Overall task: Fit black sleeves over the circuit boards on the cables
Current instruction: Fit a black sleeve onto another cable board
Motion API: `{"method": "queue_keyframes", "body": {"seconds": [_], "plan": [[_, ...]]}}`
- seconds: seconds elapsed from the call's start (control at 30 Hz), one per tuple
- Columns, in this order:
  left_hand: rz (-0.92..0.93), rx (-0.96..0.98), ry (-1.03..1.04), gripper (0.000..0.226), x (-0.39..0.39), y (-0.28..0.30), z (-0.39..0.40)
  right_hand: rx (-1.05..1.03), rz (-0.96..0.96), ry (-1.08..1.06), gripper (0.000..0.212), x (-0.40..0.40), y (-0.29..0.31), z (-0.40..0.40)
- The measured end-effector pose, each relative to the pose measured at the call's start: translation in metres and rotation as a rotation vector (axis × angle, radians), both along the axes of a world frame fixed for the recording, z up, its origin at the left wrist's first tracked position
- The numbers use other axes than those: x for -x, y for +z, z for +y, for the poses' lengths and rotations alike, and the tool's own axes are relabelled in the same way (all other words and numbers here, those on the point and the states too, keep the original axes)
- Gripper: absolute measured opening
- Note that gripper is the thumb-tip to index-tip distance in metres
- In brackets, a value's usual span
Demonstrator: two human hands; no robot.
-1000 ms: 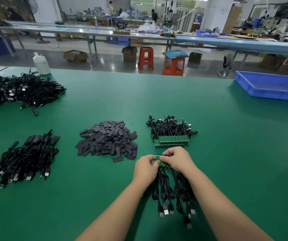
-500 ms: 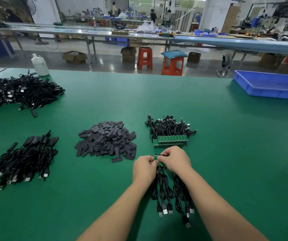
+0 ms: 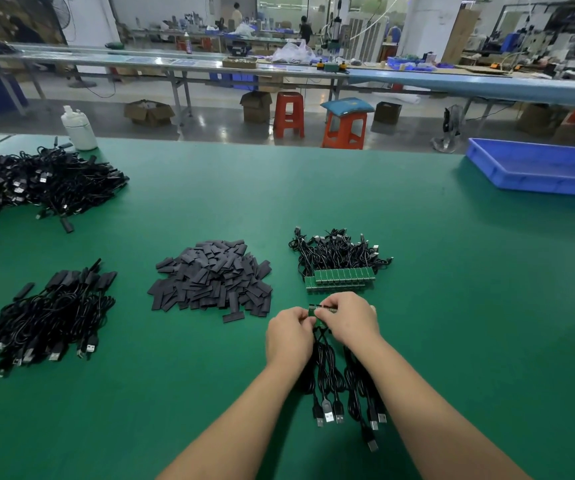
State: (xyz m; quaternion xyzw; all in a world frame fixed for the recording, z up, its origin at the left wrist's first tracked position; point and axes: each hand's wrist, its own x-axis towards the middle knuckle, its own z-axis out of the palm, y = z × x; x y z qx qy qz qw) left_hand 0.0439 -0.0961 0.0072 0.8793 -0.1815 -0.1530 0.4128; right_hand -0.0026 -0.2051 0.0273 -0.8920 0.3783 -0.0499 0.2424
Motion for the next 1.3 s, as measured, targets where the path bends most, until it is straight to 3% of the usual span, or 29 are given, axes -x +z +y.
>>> {"method": "queue_keyframes", "body": {"seconds": [0.2,0.37,0.43,0.63,0.87,1.03,1.17,1.3], "plan": [[0.074,0.085,0.012,0.013,-0.006,-0.003,0.002,0.019,-0.012,0.056,0.018,0.001,-0.001,0.000],[0.488,0.314,-0.032,0.010,-0.019,0.000,0.009,-0.128,-0.010,0.125,0.011,0.008,0.005,-0.008],[0.567,0.333,-0.059,0.016,-0.024,0.002,0.011,-0.159,-0.023,0.164,0.011,0.012,0.008,-0.010],[0.433,0.281,-0.039,0.005,-0.021,0.006,0.003,-0.155,-0.052,0.136,0.014,0.012,0.006,-0.012],[0.094,0.128,0.036,0.023,-0.023,0.002,0.006,-0.059,0.009,0.014,0.014,0.007,-0.009,-0.024],[0.557,0.406,-0.091,0.011,-0.033,0.004,0.022,-0.059,0.037,0.031,0.020,0.014,-0.016,-0.044],[0.607,0.383,-0.267,0.010,-0.035,-0.003,0.035,-0.044,0.004,-0.048,0.020,0.015,-0.019,-0.053],[0.597,0.331,-0.304,0.011,-0.041,-0.007,0.044,0.002,-0.033,-0.048,0.019,0.020,-0.022,-0.062]]}}
